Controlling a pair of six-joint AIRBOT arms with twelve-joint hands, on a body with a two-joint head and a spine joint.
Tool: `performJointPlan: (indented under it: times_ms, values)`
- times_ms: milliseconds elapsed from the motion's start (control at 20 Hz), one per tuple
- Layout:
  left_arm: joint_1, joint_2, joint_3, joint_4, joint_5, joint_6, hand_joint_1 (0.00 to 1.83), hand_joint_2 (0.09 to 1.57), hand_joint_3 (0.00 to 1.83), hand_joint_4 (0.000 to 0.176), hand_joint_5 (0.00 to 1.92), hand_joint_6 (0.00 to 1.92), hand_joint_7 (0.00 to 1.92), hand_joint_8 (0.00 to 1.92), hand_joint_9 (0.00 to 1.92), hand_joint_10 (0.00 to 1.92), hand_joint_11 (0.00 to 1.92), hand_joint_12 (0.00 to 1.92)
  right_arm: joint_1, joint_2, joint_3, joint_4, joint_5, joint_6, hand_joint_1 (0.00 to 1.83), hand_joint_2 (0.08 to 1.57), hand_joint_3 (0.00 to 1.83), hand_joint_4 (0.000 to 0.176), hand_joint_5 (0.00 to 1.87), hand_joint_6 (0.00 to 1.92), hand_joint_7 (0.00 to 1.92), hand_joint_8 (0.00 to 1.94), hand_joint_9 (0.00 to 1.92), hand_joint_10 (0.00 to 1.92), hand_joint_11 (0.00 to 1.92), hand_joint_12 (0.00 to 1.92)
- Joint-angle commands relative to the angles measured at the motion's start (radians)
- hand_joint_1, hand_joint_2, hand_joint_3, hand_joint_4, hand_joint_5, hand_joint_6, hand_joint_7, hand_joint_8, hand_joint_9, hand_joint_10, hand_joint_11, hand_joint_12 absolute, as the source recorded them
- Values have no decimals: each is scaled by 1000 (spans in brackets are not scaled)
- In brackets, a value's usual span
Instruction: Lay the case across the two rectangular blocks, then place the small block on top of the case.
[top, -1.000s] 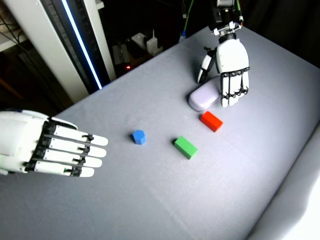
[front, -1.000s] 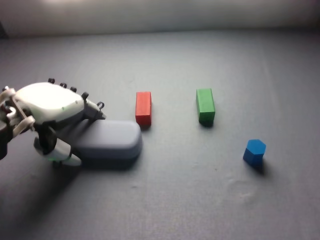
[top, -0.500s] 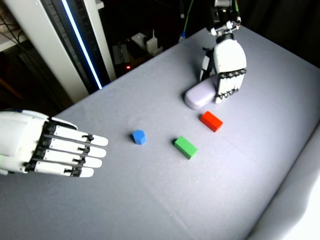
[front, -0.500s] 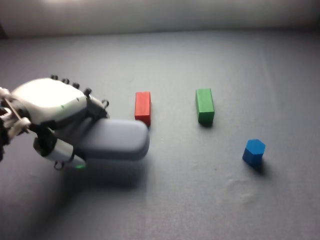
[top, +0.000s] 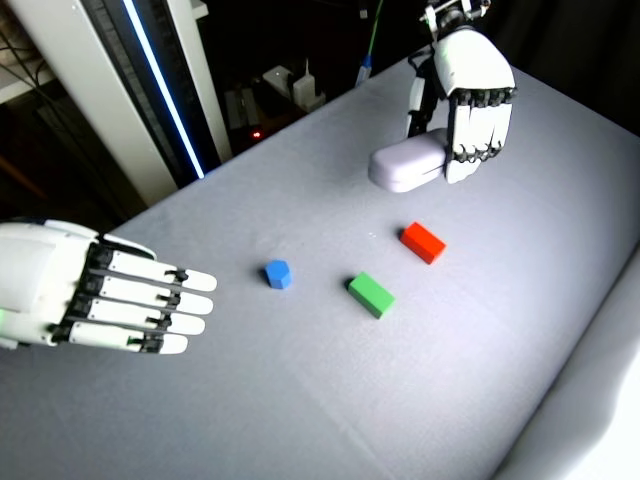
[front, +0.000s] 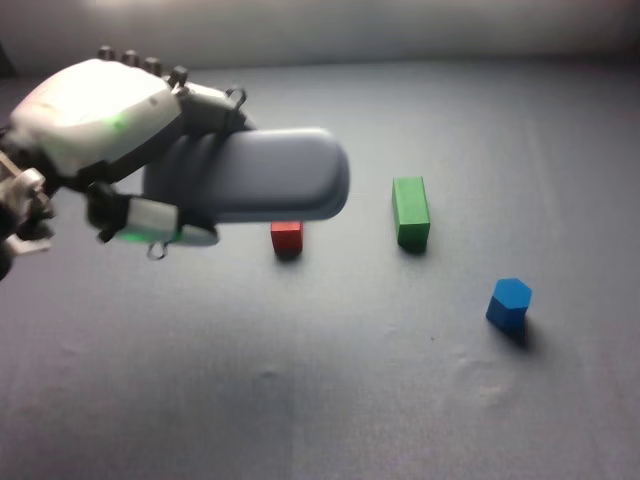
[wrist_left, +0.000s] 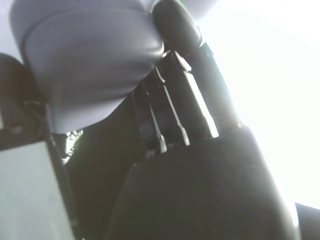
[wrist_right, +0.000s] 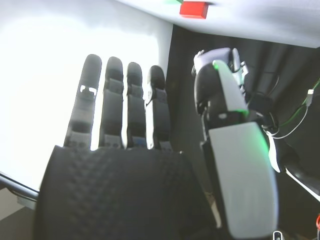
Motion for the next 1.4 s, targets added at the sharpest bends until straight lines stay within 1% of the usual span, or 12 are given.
performJointPlan:
  times_ms: [0, 100, 200, 250, 450, 650, 700, 750, 950, 1000, 1050, 1350]
  values:
    - [-25, -17, 13, -10, -120, -5, 1368, 1050, 1, 0, 979, 918, 1171, 685, 1096, 904, 928, 1272, 10, 0, 6, 29, 117, 5, 815, 1263, 0, 0, 428, 1, 364, 5, 345, 4, 6, 936]
    - [-88, -75, 55, 3, -76, -5, 1268, 1071, 0, 0, 974, 917, 1167, 786, 1088, 720, 894, 1319, 10, -2, 9, 29, 117, 5, 798, 1265, 0, 0, 430, 1, 361, 2, 351, 5, 8, 952]
    - [-136, -115, 82, 32, -35, -5, 1264, 1075, 1, 0, 969, 916, 1150, 840, 1069, 824, 882, 1404, 12, -4, 11, 28, 117, 5, 782, 1255, 0, 0, 431, 1, 363, 1, 355, 4, 9, 955]
    - [-160, -139, 97, 44, -10, -5, 1365, 1063, 6, 0, 987, 850, 1118, 813, 1044, 1035, 881, 1324, 13, -5, 12, 28, 117, 5, 781, 1255, 0, 0, 424, 0, 348, 0, 343, 1, 0, 950]
    - [-211, -218, 159, 54, 71, -4, 1287, 1081, 3, 0, 1008, 793, 1091, 1033, 1086, 1143, 1038, 1440, 14, -6, 14, 28, 117, 5, 799, 1251, 0, 0, 424, 1, 343, 0, 338, 0, 0, 948]
    - [-236, -287, 220, 48, 140, -1, 1278, 1105, 1, 0, 1030, 697, 1000, 1220, 960, 1265, 898, 1516, 19, -8, 14, 27, 110, 5, 802, 1255, 0, 0, 424, 2, 343, 2, 342, 5, 12, 934]
    - [-243, -301, 234, 45, 161, 6, 1281, 1100, 0, 0, 1023, 716, 1022, 1172, 968, 1181, 857, 1462, 20, -8, 14, 26, 109, 5, 816, 1252, 0, 0, 428, 3, 345, 3, 348, 7, 19, 936]
    - [-247, -312, 246, 41, 182, 17, 1367, 1108, 1, 0, 998, 682, 973, 1149, 941, 1299, 848, 1466, 21, -8, 14, 25, 107, 5, 808, 1252, 0, 0, 428, 3, 348, 3, 348, 6, 16, 936]
    - [-246, -342, 284, 17, 246, 41, 1260, 1155, 5, 0, 898, 927, 916, 1365, 938, 1480, 946, 1681, 22, -9, 14, 24, 103, 5, 793, 1261, 2, 0, 422, 0, 341, 0, 347, 1, 24, 920]
    - [-245, -348, 292, 5, 257, 49, 1258, 1155, 1, 0, 899, 939, 917, 1354, 925, 1468, 927, 1668, 22, -10, 14, 24, 102, 6, 814, 1259, 0, 0, 429, 2, 348, 3, 353, 3, 28, 920]
    - [-244, -358, 304, -6, 273, 57, 1358, 1130, 0, 0, 905, 915, 931, 1180, 950, 1337, 915, 1562, 22, -10, 14, 24, 102, 6, 815, 1262, 1, 0, 419, 0, 344, 0, 347, 0, 18, 909]
    - [-230, -361, 319, -57, 309, 106, 1393, 1094, 0, 0, 920, 870, 989, 1054, 1034, 1146, 931, 1253, 23, -11, 14, 24, 101, 8, 825, 1273, 2, 0, 407, 0, 337, 2, 338, 2, 34, 867]
